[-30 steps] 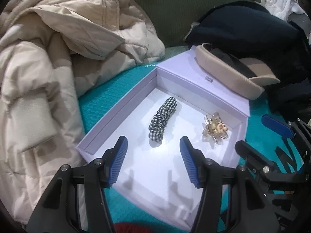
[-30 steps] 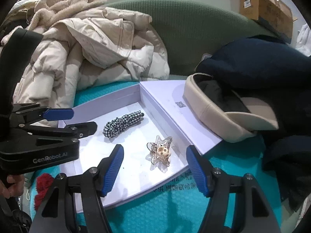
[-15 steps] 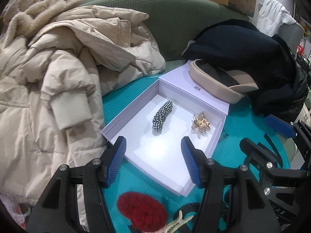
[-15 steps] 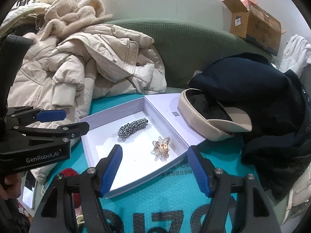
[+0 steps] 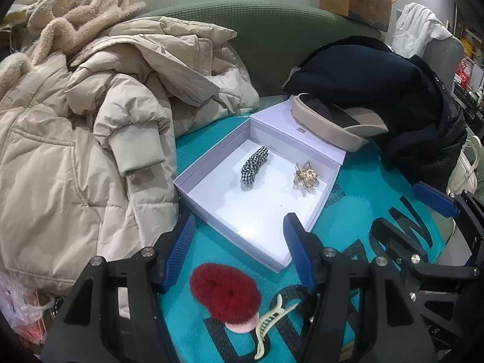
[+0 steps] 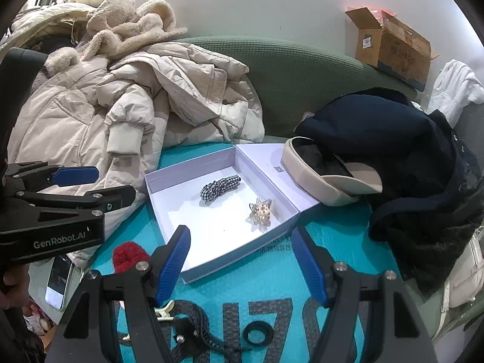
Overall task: Organize objects
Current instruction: 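Withdraw both tools from the box back toward the cream claw clip and black bow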
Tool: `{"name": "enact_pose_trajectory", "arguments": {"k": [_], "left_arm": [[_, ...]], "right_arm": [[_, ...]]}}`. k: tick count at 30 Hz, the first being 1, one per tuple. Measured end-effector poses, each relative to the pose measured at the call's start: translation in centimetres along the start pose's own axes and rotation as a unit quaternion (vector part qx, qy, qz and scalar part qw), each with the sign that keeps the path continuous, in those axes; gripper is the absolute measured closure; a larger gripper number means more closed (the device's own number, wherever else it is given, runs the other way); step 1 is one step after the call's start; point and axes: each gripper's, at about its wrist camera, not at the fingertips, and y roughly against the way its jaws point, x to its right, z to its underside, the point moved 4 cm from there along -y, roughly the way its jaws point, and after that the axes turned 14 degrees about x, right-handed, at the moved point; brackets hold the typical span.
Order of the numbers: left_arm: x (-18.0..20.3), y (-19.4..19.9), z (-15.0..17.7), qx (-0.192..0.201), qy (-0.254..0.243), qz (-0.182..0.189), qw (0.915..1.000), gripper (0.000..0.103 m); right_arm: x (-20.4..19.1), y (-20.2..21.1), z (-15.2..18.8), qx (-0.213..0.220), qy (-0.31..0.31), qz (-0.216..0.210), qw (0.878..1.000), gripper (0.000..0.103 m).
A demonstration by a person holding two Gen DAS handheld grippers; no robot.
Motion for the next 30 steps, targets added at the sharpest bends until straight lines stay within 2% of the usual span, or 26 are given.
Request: {"name": "enact_pose_trajectory", "arguments": {"k": [10,16,30], "left_arm": [[0.4,4.8,2.0,0.016,0.003,-0.005,0.9999,0.038],[1.0,6.8,3.9,0.013,0.006,-0.003,0.9999,0.037],[-0.1,9.5,8.7,0.007,0.027,0.002,0.9996,0.036]], "right_arm": [[-0.9,3.5,1.9,0.002,0.004,0.000,1.000,0.033],[-1.1,5.1,3.7,-0.003,-0.002,-0.002,1.000,0.033],[-1.7,7.1,8.1,-0.022,-0.014,-0.007,1.000,0.033]]}}
